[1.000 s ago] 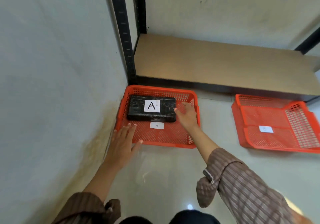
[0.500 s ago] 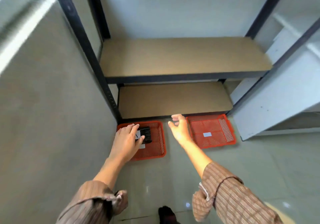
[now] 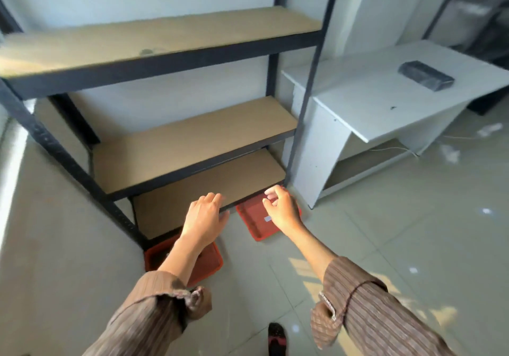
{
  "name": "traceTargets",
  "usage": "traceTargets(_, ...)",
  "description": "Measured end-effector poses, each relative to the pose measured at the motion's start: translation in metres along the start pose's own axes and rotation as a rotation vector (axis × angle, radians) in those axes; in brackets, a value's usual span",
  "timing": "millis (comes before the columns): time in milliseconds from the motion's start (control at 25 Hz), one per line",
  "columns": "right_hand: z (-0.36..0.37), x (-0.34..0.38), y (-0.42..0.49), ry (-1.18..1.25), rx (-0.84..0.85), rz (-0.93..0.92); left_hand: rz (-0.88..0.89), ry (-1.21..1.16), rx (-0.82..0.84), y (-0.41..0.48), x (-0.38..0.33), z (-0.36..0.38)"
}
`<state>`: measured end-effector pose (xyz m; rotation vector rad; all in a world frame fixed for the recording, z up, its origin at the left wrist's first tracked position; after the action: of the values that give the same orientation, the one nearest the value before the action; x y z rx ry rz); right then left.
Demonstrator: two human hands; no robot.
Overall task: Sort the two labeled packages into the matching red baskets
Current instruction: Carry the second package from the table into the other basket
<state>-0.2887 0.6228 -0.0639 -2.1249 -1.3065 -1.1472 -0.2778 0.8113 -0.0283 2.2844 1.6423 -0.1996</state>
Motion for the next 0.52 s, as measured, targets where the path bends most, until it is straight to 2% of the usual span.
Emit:
traceTargets(280,-0.145,-0.048,0.029,-0.064,-0.179,0.02,0.23,-0.072,-0.001,0.054,-0.146,0.011)
traceTargets(520,-0.269,-0.117,0.081,-0.119,-0.275,0.034,0.378,-0.164,0.007,0.112,-0.288,0.054)
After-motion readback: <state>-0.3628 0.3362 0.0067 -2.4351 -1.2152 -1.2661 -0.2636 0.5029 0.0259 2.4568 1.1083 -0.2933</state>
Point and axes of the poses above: each hand's wrist, its own y-axis towards the middle knuckle, its own z-axis out of the palm, x = y × z, the point moved 7 cm from there along y, towards the middle knuckle, and after that the axes turned 12 degrees about -x, right-handed, at the moved point
